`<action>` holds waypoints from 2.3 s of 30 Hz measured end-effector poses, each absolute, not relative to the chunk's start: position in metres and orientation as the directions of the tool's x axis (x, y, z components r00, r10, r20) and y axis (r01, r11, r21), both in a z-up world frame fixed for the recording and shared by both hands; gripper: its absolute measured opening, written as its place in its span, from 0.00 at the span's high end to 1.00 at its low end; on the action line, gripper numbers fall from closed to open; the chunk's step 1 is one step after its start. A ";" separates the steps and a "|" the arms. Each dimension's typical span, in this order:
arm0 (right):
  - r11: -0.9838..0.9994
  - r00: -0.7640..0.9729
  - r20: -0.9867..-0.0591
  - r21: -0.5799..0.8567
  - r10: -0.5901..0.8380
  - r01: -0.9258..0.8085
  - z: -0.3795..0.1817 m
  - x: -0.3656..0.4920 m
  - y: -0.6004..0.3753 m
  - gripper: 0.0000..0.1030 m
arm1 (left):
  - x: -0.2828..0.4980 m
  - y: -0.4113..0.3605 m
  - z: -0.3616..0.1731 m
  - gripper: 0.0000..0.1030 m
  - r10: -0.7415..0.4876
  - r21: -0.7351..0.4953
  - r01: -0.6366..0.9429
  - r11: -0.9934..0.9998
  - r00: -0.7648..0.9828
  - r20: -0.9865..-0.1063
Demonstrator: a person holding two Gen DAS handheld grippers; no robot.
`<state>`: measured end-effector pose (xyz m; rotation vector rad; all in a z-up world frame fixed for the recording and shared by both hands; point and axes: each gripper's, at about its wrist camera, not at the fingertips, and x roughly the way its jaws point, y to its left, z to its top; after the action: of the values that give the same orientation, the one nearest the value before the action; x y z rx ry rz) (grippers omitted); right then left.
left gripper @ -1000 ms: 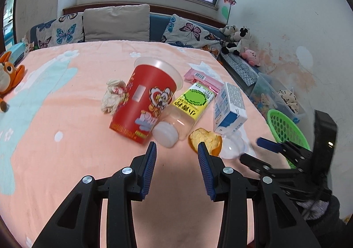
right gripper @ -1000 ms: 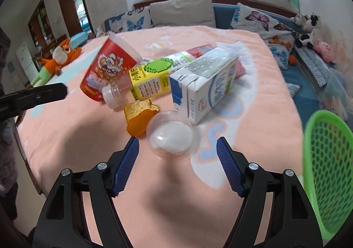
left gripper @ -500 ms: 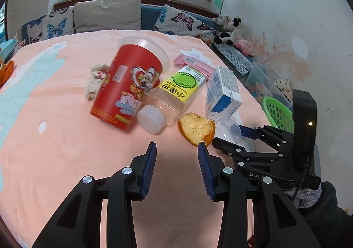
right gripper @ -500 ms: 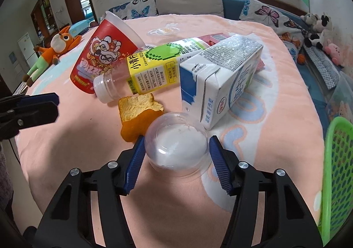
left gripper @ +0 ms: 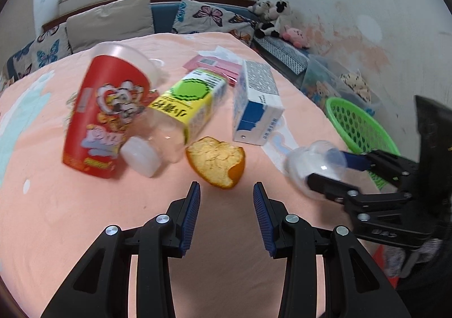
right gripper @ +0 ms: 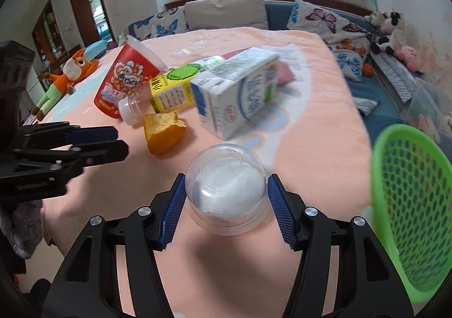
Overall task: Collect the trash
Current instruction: 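Carry the lid to the basket while the left gripper grasps the bread crust, then release the lid and bread crust into the green basket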
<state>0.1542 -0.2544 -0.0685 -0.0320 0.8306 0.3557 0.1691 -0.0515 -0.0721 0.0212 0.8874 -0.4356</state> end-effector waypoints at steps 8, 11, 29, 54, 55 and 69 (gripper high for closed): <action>0.959 0.640 -0.720 0.137 0.267 -0.247 -0.065 0.142 -0.287 0.43 | 0.183 -0.082 -0.076 0.63 -0.315 -0.060 0.422 0.905 0.567 -0.761; 0.964 0.648 -0.717 0.147 0.258 -0.221 -0.064 0.138 -0.298 0.43 | 0.189 -0.088 -0.080 0.63 -0.293 -0.027 0.428 0.903 0.570 -0.768; 0.979 0.687 -0.698 0.158 0.203 -0.129 -0.054 0.118 -0.335 0.43 | 0.181 -0.090 -0.077 0.92 -0.361 -0.099 0.455 0.885 0.535 -0.764; 0.985 0.691 -0.722 0.097 -0.030 0.144 -0.055 0.110 -0.473 0.42 | 0.171 -0.222 -0.015 0.92 -0.599 -0.225 0.667 0.710 0.404 -0.691; 0.984 0.689 -0.724 0.098 -0.033 0.150 -0.057 0.109 -0.476 0.42 | 0.172 -0.228 -0.014 0.92 -0.601 -0.225 0.671 0.706 0.400 -0.692; 0.974 0.694 -0.720 0.151 -0.011 0.172 -0.068 0.100 -0.498 0.36 | 0.186 -0.314 -0.021 0.92 -0.596 -0.202 0.727 0.656 0.336 -0.729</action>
<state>0.0999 -0.4984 -0.0679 0.2134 0.7983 -0.1030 0.1858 -0.3137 -0.0205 0.1709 0.8710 -0.8684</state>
